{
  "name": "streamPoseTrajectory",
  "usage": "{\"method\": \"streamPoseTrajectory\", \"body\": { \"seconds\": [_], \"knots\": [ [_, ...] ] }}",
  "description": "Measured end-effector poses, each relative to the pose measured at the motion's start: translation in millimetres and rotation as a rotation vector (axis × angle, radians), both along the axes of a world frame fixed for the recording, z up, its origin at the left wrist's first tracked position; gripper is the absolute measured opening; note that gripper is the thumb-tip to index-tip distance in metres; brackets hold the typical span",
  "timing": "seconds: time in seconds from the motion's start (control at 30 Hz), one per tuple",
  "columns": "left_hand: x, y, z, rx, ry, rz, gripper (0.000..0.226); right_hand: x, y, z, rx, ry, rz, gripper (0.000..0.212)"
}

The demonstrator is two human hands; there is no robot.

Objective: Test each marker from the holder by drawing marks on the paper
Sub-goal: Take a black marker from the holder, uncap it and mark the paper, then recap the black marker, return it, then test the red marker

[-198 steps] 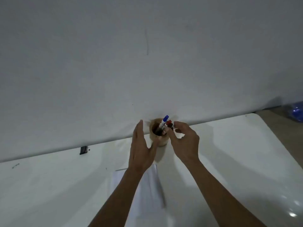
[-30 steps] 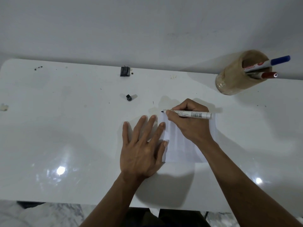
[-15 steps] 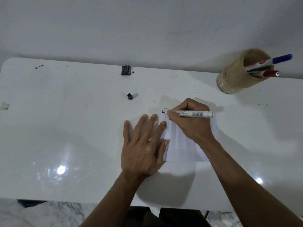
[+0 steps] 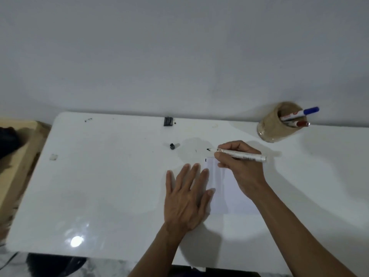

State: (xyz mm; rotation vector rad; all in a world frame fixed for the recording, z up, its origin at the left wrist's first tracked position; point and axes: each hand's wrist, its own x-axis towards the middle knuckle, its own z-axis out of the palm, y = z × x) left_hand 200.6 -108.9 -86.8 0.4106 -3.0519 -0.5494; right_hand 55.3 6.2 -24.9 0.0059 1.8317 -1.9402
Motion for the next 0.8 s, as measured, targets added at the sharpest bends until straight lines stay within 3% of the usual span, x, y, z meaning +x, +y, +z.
{"method": "streamPoseTrajectory", "body": {
  "seconds": [0.1,0.2,0.33,0.5,0.6,0.8],
  "knots": [
    [-7,-9,13,0.132,0.072,0.114,0.053,10,1,19,-0.126,-0.099,-0.050,0.020],
    [-26,-37,25,0.052,0.184,0.227,0.047,18,0,31,-0.203,-0.186,-0.097,0.020],
    [-56,-74,35,-0.031,-0.006,0.214,0.047,25,-1,40,-0.254,-0.237,-0.155,0.016],
    [-63,-93,30,-0.071,-0.148,0.128,0.023,34,3,47,-0.236,-0.235,-0.187,0.014],
    [-56,-96,29,0.138,-0.096,0.246,0.019,41,7,51,-0.183,-0.193,-0.185,0.013],
    [-2,-96,74,0.821,0.086,0.442,0.017,78,-19,74,0.016,0.028,-0.141,0.020]
  ]
}}
